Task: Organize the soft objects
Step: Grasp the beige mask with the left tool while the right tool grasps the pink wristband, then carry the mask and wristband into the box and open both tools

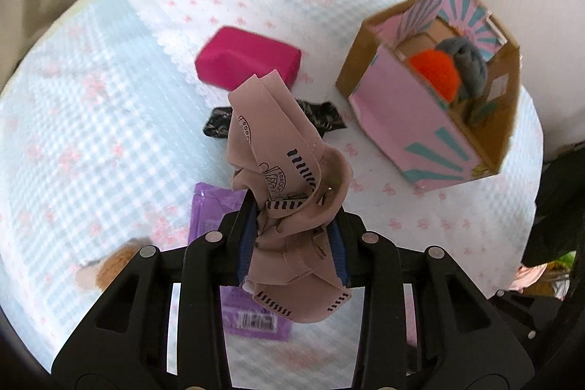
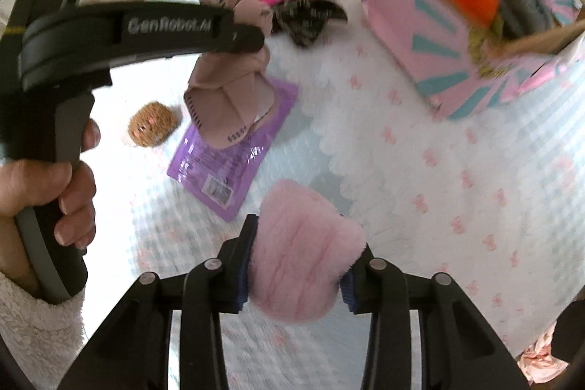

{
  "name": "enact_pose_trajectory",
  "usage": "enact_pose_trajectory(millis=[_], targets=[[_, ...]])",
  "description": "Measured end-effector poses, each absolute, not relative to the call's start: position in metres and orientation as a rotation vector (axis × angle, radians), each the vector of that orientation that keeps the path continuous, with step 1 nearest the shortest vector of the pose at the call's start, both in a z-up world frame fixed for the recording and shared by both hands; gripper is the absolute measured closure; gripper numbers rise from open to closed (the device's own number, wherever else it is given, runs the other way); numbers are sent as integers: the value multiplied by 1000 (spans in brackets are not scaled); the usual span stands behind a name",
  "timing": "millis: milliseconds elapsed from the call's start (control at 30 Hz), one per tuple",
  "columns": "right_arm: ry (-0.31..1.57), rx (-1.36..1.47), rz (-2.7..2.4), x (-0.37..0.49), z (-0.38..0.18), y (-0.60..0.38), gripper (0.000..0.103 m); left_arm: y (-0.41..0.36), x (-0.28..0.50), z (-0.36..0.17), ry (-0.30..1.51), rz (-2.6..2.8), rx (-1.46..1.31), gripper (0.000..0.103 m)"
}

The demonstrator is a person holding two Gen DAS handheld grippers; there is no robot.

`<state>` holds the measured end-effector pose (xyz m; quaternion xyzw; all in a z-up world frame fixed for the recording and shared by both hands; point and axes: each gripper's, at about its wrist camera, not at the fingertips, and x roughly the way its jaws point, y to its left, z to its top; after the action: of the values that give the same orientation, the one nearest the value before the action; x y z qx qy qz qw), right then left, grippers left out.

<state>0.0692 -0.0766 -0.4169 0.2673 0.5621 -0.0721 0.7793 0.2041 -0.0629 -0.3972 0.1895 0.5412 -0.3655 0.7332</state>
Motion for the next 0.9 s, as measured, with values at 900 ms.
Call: enact_pose_trajectory(millis=[900], targets=[[935, 305, -68, 56, -185, -159, 67, -47, 130, -182, 1010, -546, 178, 71]])
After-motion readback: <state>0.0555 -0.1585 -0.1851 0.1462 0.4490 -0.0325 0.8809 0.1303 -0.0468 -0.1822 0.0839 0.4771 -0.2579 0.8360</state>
